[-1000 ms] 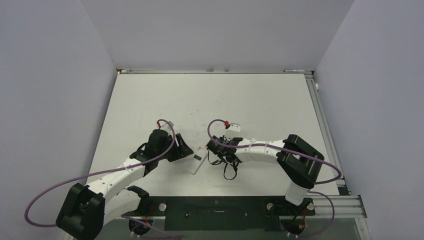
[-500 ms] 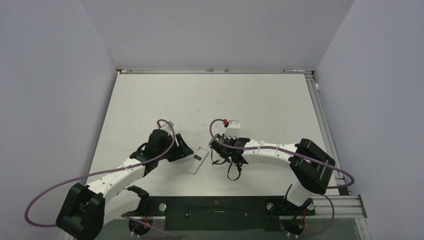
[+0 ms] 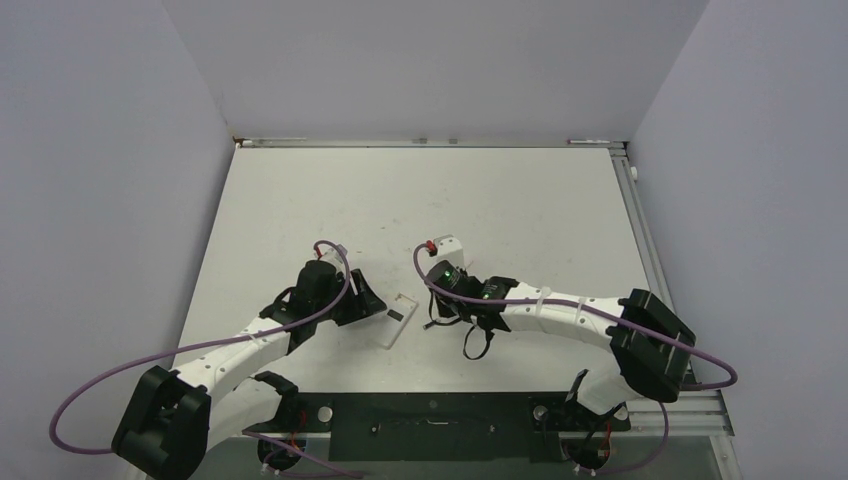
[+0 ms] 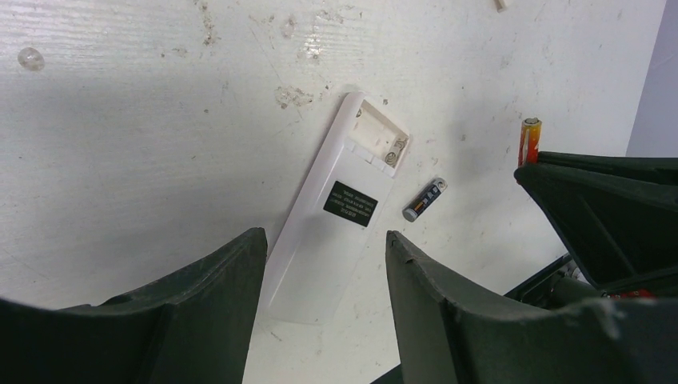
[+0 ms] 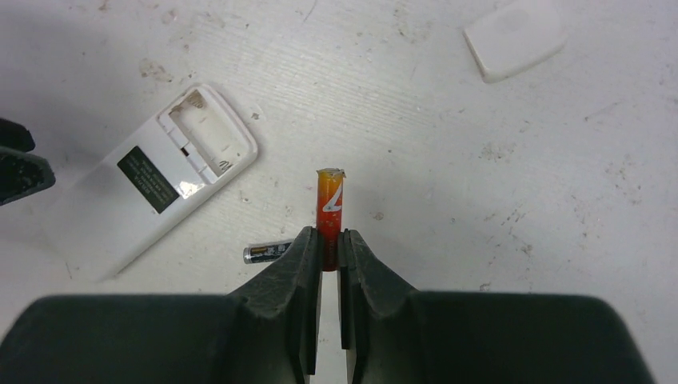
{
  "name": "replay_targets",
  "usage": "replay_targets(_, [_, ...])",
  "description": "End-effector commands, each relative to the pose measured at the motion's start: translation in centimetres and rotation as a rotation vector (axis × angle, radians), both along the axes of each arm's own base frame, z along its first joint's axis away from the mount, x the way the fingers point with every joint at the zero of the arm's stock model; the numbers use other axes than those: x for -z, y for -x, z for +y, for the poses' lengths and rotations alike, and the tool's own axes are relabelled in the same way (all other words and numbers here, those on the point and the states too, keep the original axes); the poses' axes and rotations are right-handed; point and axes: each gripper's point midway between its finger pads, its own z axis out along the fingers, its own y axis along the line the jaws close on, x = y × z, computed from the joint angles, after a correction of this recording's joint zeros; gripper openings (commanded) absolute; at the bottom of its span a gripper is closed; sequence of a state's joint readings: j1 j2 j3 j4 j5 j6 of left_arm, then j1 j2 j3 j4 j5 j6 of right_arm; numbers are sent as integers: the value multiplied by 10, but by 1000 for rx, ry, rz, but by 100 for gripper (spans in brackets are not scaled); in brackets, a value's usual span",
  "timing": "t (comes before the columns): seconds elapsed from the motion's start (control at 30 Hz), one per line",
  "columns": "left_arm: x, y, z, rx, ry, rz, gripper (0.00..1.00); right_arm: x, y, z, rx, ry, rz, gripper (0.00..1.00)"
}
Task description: Load the batteries into the remote control
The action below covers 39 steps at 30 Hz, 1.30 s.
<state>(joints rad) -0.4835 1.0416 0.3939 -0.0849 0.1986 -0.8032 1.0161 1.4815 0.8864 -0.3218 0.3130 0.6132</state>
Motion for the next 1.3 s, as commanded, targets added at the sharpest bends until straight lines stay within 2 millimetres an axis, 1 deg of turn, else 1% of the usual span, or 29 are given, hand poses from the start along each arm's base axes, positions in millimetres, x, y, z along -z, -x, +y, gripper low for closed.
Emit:
replay_targets(0.0, [-3, -5, -1, -1, 10, -35, 53, -22, -1, 24, -197, -12, -41, 8])
replay_targets(0.13, [1, -5, 0, -2, 1, -33, 53, -25, 0, 31, -305, 22, -48, 8])
replay_targets(0.27, [9, -5, 1, -2, -8, -15, 53, -28, 0, 33, -387, 56, -68, 8])
replay_targets(0.33, [7, -8, -3, 3, 11, -27, 53, -28, 0, 35, -421, 61, -65, 8])
replay_targets(0.37, [10, -7, -5, 7, 13, -19, 52, -26, 1, 36, -441, 58, -52, 8])
replay_targets(0.47, [14, -4, -8, 16, 28, 0, 52, -24, -5, 34, -446, 61, -34, 8])
replay_targets(0.63, [17, -1, -10, 18, 49, 14, 50, -23, -10, 32, -481, 73, -31, 8])
replay_targets(0.9, [17, 5, -18, 23, 106, 31, 47, -23, -7, 39, -618, 104, -47, 8])
replay_targets(1.13, [19, 12, -25, 39, 131, 51, 42, -20, -11, 44, -661, 135, -40, 8])
replay_targets(1.27, [19, 14, -25, 38, 137, 57, 41, -16, -13, 46, -675, 154, -26, 8])
